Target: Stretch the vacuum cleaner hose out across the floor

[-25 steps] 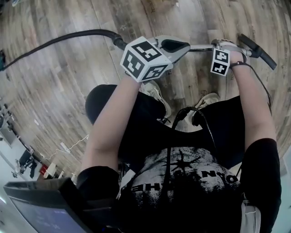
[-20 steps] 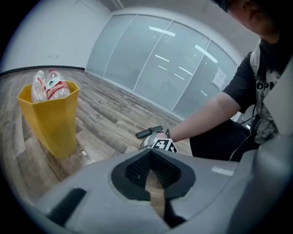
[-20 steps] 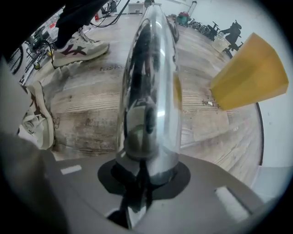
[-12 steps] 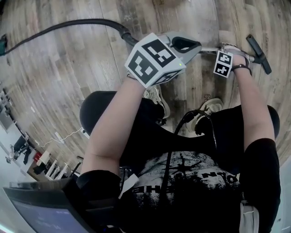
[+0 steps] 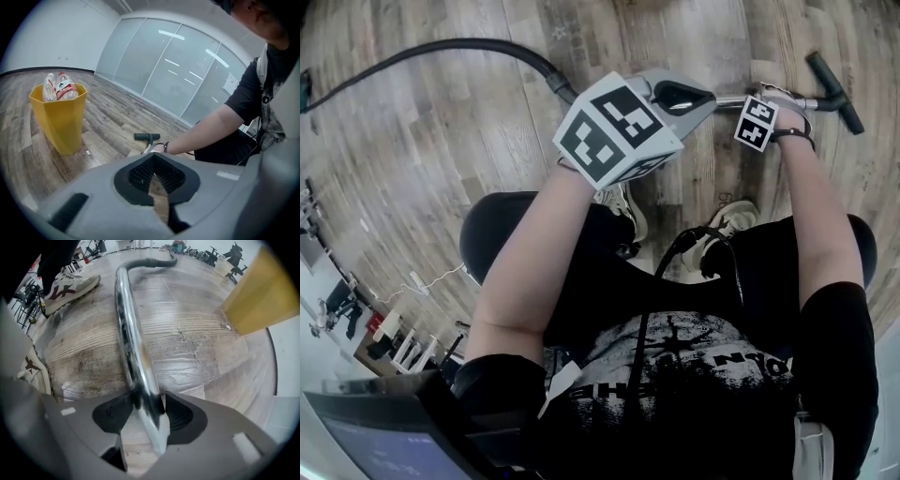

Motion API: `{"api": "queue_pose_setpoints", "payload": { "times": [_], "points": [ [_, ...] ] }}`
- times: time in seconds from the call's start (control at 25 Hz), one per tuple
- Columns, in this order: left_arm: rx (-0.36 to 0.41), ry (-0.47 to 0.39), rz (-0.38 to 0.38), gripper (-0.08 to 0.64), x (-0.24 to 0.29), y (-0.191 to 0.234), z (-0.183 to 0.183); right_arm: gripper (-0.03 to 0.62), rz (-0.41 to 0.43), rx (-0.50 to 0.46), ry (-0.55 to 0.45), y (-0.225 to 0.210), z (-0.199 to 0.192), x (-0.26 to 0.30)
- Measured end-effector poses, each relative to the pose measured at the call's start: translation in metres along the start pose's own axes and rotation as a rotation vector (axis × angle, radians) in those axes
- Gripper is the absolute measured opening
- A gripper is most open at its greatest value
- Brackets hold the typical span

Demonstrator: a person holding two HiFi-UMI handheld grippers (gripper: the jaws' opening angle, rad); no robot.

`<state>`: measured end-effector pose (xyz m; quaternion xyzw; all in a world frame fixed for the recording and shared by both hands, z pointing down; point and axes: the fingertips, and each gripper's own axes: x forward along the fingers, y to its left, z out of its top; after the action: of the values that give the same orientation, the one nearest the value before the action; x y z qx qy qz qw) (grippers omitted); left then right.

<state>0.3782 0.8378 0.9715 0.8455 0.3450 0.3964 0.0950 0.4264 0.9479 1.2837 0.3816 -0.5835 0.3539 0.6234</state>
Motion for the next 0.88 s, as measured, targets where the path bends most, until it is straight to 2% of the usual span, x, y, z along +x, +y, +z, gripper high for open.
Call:
{"api": "queue_pose_setpoints", "payload": {
  "times": [0.28,0.52,0.68,0.88],
  "points": [
    [0.012,0.001,-0.01,0.0,0.004,-0.002,0.002,0.236,-0.012,0.019,0.01,-0.008,-0.014,-0.012],
    [0.021,-0.021,0.001,0.0,0.001,0.0,0.009,0.2,-0.011,0.004,0.012,-0.007,-0.009,-0.025],
    [0.014,-0.035,0.02,0.0,-0.005,0.004,0.013,0.138,-0.023,-0.014,0.006,-0.024,-0.005,-0.046],
    [-0.011,-0.055,0.075,0.0,-0.019,0.02,0.014,0.021,-0.035,-0.069,0.038,-0.057,-0.012,-0.074]
  ]
}}
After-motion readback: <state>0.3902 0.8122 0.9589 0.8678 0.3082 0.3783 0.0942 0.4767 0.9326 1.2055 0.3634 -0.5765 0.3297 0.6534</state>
